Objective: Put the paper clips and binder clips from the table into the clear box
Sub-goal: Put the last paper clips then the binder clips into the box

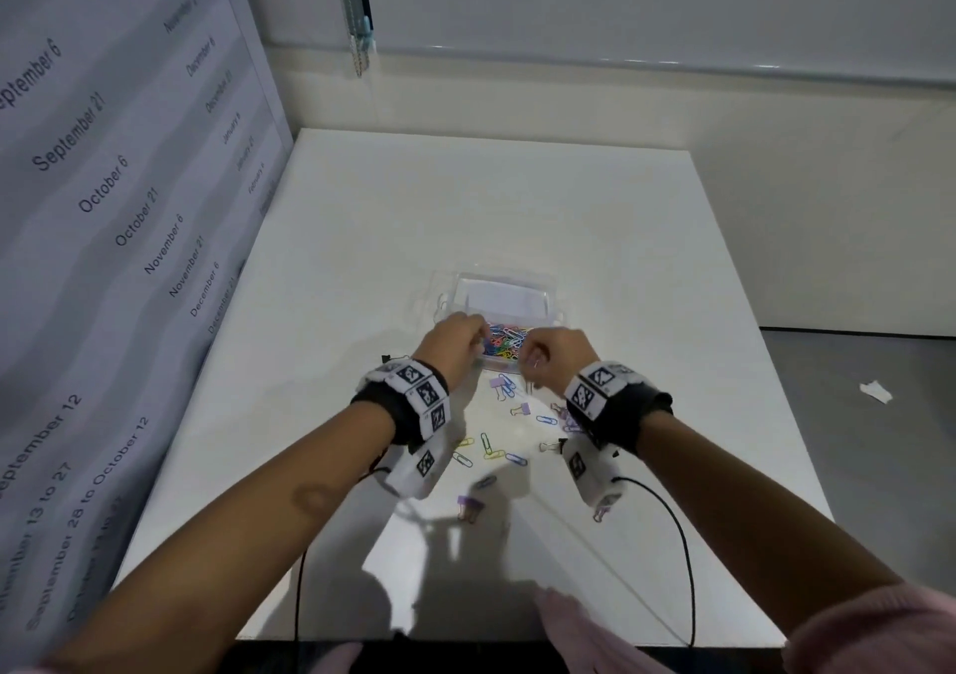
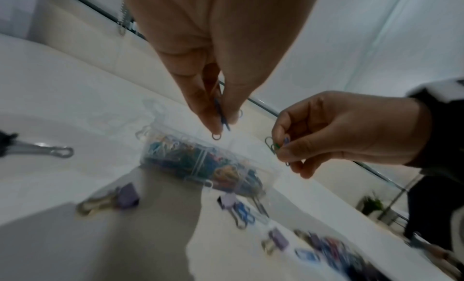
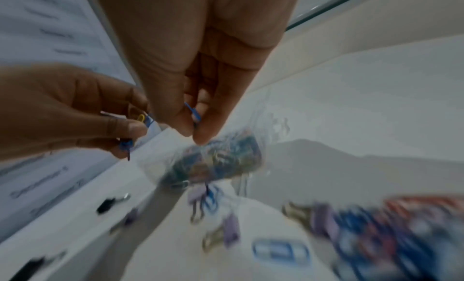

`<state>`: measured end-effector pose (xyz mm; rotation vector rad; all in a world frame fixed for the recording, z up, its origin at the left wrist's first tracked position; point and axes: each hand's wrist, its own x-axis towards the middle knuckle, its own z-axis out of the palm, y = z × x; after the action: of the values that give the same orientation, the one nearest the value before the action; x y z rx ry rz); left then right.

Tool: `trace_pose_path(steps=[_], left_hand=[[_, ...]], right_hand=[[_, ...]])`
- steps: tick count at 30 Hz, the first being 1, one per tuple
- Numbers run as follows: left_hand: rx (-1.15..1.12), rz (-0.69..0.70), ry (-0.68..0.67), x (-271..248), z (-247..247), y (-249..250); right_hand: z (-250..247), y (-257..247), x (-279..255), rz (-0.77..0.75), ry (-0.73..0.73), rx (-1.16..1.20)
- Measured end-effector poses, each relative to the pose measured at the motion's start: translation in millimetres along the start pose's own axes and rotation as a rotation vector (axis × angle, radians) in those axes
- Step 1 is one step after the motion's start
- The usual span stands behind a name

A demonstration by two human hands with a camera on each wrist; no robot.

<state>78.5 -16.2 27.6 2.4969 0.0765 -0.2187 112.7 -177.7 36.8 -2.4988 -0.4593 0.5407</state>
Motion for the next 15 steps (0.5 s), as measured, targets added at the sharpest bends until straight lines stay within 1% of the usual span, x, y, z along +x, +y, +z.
trace_pose_path(steps=[2,3,5,7,8,10,13,15], left_hand=[[-0.021,-0.017,0.048,14.6,-2.7,-1.9],[-0.036,-0.032,0.070,20.0,-3.2,-2.6],[-0.075,-0.080,0.100,26.6,-2.7,-3.7],[-0.104,-0.121,0.084,27.8,-1.4,-5.3],[-0.106,-0.120,0.075,26.3,-0.4,-5.3],[-0.092,-0.058,0.076,19.0,2.4,-4.1],[-0.049,0.109,0.077,-0.5,12.9,-6.0],[0.021,0.212,-0.015,-13.1,24.9,-8.2]], right_hand=[[-9.6,-3.1,12.8,0.011,0.097,0.031],[-12.1,-4.5,17.4,0.013,0.123,0.040],[-12.8,-5.3,21.3,0.018,0.130,0.041],[-8.7,-4.2,18.0,-0.005,0.121,0.005],[-5.1,-3.0,13.2,-0.021,0.113,-0.023],[6.4,4.3,2.1,-0.042,0.088,-0.057],[24.6,19.3,-11.2,0.008,-0.034,-0.143],[37.5,28.5,-12.7,0.025,-0.127,-0.204]])
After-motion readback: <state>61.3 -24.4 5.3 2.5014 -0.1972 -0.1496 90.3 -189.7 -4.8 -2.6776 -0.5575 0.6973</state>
